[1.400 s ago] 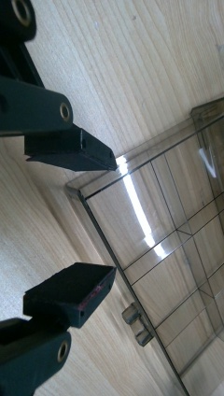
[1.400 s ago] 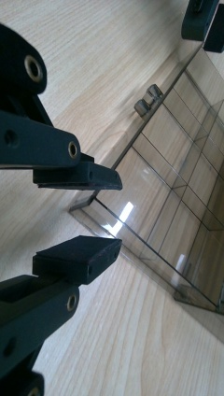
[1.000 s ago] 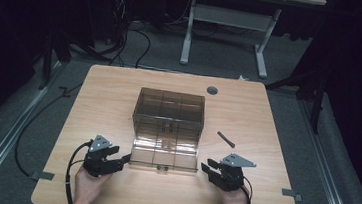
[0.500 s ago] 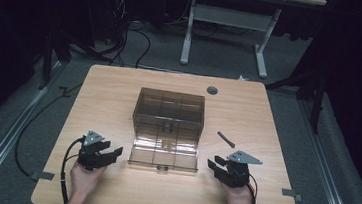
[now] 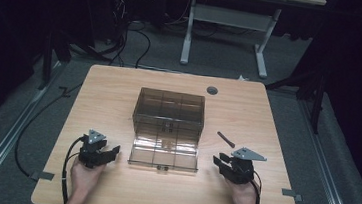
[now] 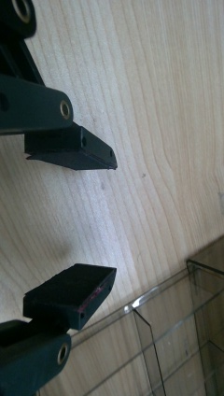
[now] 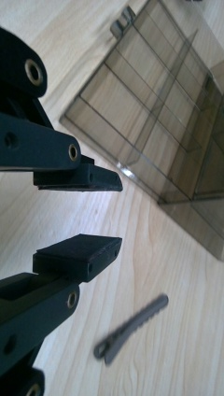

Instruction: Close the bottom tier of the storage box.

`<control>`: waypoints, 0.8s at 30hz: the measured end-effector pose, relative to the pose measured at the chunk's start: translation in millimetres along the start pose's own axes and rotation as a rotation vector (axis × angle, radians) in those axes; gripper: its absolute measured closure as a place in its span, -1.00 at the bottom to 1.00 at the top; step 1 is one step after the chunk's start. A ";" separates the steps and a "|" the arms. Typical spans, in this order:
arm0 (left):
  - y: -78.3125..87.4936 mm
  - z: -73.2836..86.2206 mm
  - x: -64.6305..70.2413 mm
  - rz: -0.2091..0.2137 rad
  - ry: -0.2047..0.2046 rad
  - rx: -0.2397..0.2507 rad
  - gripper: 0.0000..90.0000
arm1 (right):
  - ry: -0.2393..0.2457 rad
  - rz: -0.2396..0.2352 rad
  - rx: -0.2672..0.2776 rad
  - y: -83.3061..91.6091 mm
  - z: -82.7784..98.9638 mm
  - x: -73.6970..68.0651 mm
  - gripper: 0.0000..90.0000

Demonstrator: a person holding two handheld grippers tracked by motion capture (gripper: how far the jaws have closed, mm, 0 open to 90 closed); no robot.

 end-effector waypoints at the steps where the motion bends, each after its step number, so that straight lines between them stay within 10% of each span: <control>1: -0.7 1.0 -1.5 -0.007 -0.001 -0.003 -0.08 | 0.001 0.007 -0.001 0.8 -0.3 1.3 0.49; 14: -2.3 6.6 -0.1 -0.011 -0.060 0.035 -0.16 | 0.047 0.070 -0.153 -1.4 -6.9 21.0 0.41; 24: -2.3 7.5 0.8 -0.012 -0.064 0.035 -0.20 | 0.031 0.119 -0.141 0.1 -27.1 48.9 0.54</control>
Point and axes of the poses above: each handheld gripper's, and its own axes: y roughly backward along the jaws, z roughly out of its underside, x roughly to its right, the point moved 4 cm from there along -y, roughly forward along the jaws, and after that the axes turned 3 degrees about -y, right-handed, at the moved point
